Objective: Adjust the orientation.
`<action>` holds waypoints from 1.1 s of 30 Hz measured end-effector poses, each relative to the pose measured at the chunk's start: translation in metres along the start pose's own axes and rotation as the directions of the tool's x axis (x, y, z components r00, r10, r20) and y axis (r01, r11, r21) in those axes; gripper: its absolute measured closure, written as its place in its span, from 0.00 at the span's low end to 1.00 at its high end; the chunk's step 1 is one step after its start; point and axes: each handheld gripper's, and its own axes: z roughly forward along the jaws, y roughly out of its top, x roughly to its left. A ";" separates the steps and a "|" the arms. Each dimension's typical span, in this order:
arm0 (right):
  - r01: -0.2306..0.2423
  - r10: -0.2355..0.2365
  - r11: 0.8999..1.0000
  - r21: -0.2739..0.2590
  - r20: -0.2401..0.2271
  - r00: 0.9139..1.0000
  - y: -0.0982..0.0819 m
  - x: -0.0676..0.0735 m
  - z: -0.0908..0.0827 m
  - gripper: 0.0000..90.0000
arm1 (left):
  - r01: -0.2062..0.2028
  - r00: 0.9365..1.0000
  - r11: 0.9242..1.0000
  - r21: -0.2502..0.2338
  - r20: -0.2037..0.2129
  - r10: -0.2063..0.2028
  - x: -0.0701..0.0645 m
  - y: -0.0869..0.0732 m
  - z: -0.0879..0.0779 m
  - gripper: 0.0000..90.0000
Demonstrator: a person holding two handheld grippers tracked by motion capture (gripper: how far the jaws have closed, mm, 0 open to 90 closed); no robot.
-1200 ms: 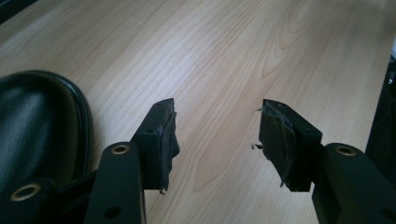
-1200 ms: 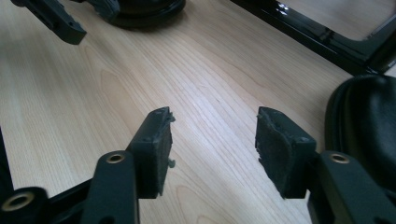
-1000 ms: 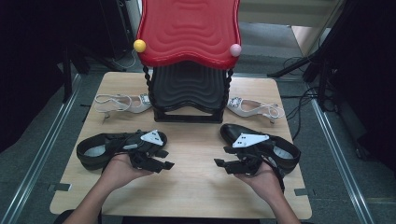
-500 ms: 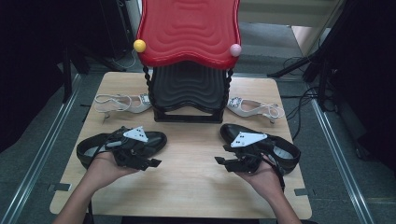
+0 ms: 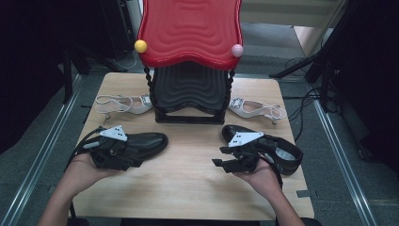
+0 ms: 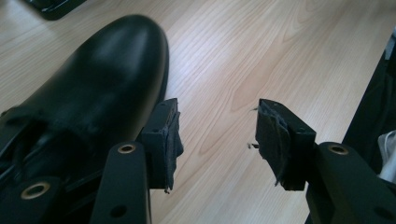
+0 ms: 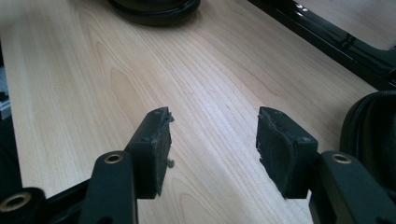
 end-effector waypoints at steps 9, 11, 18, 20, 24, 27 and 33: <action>0.024 -0.024 1.000 0.003 0.004 1.000 0.003 0.000 0.005 0.50 | 0.062 0.998 0.998 -0.030 -0.029 -0.063 0.016 -0.017 -0.021 0.55; 0.030 -0.030 1.000 0.003 0.006 1.000 0.003 0.000 0.005 0.50 | 0.077 0.996 0.996 -0.044 -0.035 -0.079 0.020 -0.021 -0.027 0.55; 0.039 -0.039 0.999 0.012 0.005 0.999 0.006 0.001 0.009 0.50 | 0.110 0.991 0.991 -0.070 -0.074 -0.115 0.028 -0.035 -0.043 0.55; 0.043 -0.043 0.999 0.019 0.002 0.999 0.007 0.002 0.011 0.50 | 0.120 0.988 0.990 -0.075 -0.084 -0.126 0.031 -0.038 -0.047 0.55; 0.053 -0.053 0.998 0.024 -0.002 0.999 0.007 0.002 0.013 0.51 | 0.138 0.984 0.988 -0.067 -0.106 -0.144 0.039 -0.047 -0.051 0.55; 0.060 -0.060 0.998 0.030 -0.004 0.998 0.008 0.003 0.015 0.51 | 0.163 0.975 0.985 -0.050 -0.144 -0.169 0.047 -0.054 -0.052 0.55; 0.065 -0.064 0.997 0.039 -0.007 0.998 0.008 0.004 0.017 0.50 | 0.159 0.974 0.987 -0.016 -0.159 -0.160 0.056 -0.052 -0.038 0.59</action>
